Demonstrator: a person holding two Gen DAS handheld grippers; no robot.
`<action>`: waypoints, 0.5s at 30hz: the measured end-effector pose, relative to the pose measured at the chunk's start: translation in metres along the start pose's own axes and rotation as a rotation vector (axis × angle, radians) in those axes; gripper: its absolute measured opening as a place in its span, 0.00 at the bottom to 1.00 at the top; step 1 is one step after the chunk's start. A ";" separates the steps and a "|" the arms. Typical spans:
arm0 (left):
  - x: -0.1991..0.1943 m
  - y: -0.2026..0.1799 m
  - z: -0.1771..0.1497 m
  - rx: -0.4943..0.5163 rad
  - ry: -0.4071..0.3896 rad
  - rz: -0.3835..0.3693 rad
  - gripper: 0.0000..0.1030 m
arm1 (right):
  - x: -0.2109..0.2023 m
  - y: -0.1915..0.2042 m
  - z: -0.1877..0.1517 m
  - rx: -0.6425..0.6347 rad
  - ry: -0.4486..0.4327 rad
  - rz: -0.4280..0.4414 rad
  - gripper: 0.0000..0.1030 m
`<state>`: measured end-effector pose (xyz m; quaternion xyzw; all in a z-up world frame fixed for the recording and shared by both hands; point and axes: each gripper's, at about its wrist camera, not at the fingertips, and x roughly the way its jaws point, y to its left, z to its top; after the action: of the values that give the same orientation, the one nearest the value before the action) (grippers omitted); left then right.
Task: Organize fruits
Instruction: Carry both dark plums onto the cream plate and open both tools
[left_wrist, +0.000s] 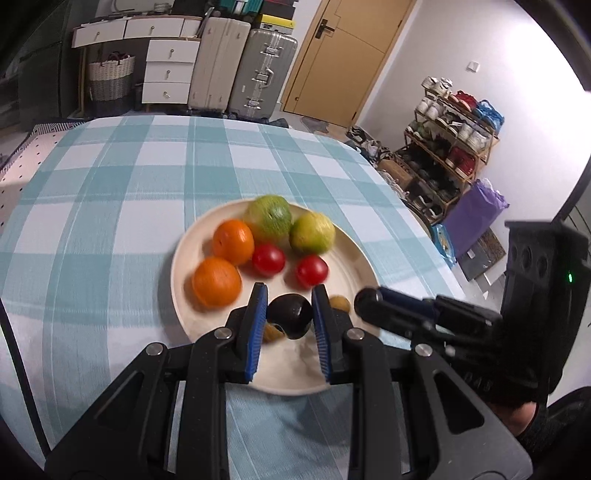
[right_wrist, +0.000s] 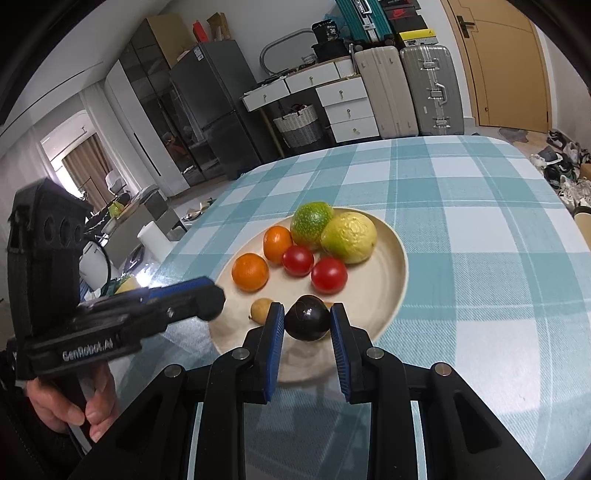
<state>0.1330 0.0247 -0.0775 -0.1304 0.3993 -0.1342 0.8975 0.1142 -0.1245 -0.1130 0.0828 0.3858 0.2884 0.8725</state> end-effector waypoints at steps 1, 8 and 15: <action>0.003 0.002 0.005 -0.004 0.000 -0.002 0.21 | 0.004 0.000 0.002 -0.002 0.005 0.005 0.25; 0.026 0.009 0.023 -0.017 0.014 -0.008 0.21 | 0.022 0.004 0.011 -0.021 0.023 0.021 0.25; 0.047 0.014 0.031 -0.036 0.039 -0.016 0.21 | 0.035 0.004 0.019 -0.039 0.029 0.032 0.25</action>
<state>0.1885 0.0258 -0.0947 -0.1468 0.4180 -0.1367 0.8860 0.1446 -0.0998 -0.1203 0.0676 0.3913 0.3109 0.8635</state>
